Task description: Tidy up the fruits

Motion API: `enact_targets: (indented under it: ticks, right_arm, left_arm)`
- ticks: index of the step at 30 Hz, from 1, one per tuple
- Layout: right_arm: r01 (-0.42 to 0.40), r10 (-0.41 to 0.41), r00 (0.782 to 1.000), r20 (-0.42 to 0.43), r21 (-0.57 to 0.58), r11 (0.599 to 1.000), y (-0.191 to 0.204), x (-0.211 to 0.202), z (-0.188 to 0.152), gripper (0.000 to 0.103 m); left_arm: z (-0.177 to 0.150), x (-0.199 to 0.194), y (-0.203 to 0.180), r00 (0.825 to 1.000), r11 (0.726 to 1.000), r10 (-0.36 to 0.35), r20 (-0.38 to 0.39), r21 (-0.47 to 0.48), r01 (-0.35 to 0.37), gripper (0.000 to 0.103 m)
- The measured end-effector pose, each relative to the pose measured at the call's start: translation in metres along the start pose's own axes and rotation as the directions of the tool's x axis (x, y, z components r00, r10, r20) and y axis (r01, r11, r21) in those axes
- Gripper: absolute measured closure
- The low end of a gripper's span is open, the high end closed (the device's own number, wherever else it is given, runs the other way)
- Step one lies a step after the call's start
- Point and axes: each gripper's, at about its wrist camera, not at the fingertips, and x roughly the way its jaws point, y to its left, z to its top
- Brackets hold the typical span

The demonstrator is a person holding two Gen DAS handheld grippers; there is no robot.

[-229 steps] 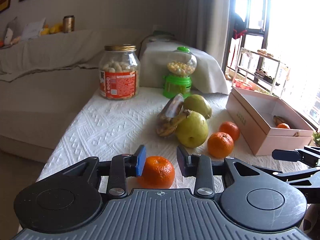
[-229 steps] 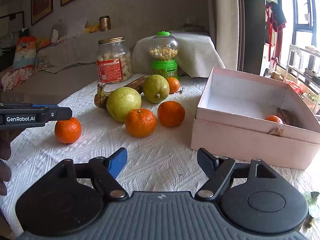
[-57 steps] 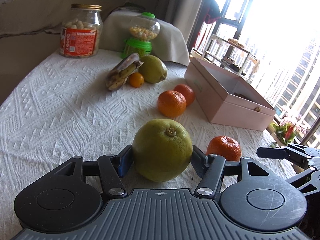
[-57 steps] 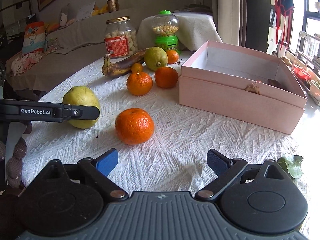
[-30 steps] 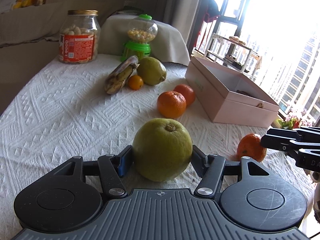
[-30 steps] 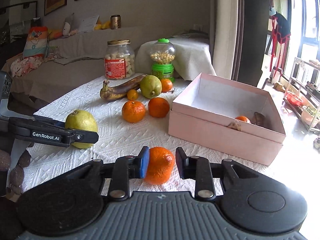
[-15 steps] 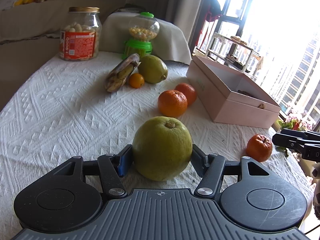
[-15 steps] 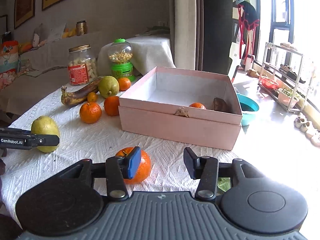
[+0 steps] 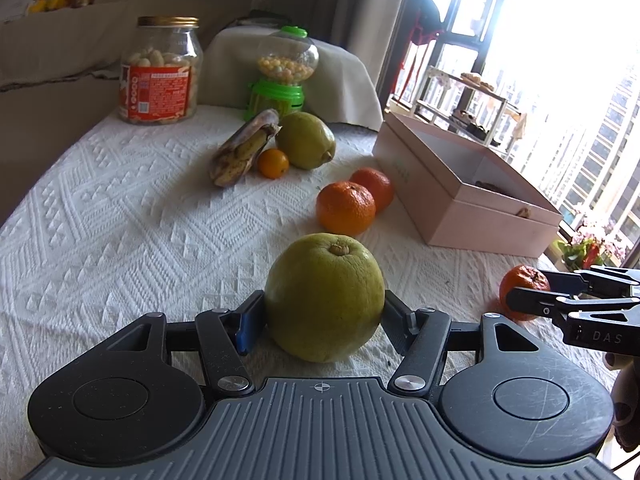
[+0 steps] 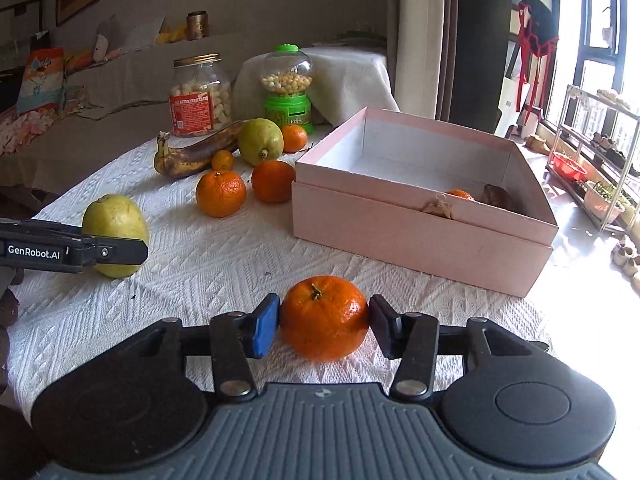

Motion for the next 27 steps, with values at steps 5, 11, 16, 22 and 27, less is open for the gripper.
enact_targets:
  ticks: [5, 11, 16, 22, 27]
  right_arm:
    - [-0.011, 0.009, 0.999, 0.038, 0.044, 0.999, -0.02, -0.015, 0.013, 0.055]
    - [0.028, -0.044, 0.98, 0.195, 0.08, 0.996, -0.084, -0.052, 0.099, 0.055]
    - [0.152, -0.176, 0.96, 0.219, 0.123, 0.981, -0.133, -0.04, 0.158, 0.055]
    - [0.206, -0.231, 0.962, 0.148, 0.169, 0.964, -0.166, -0.011, 0.162, 0.055]
    - [0.197, -0.219, 0.971, 0.1, 0.19, 0.962, -0.18, 0.008, 0.148, 0.055]
  left_arm:
    - [0.028, -0.005, -0.013, 0.997, 0.998, -0.047, 0.063, 0.056, 0.044, 0.037]
    - [0.141, 0.015, -0.081, 0.953, 0.961, -0.226, 0.203, 0.208, 0.184, 0.037]
    - [0.193, 0.134, -0.137, 0.933, 0.927, -0.354, -0.064, 0.107, 0.359, 0.037]
    - [0.169, 0.239, -0.173, 0.9, 0.93, -0.318, -0.297, 0.086, 0.357, 0.037]
    - [0.172, 0.254, -0.171, 0.854, 0.923, -0.33, -0.402, 0.052, 0.381, 0.036]
